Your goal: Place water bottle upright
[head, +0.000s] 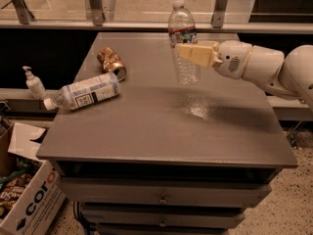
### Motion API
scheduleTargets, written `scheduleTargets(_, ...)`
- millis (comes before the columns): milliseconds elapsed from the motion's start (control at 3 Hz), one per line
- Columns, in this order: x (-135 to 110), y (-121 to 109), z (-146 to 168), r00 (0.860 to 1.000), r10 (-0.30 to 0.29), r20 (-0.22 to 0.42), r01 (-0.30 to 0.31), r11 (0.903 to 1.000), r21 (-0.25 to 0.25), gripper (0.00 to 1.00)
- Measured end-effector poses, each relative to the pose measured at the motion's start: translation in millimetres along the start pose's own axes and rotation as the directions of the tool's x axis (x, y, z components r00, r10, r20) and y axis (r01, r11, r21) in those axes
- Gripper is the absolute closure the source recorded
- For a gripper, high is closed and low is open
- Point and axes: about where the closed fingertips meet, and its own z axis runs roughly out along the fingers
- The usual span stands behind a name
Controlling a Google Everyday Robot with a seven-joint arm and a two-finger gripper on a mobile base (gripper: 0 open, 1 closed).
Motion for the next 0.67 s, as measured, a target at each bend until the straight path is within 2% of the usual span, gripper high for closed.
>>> scheduleTargets(333,-3,0,-11,0.996,-0.081,-0.026,0.082,0.9953,0.051,1.0)
scheduleTargets(667,-8,4,-25,0.989,-0.143,-0.036,0.146,0.9864,0.075,1.0)
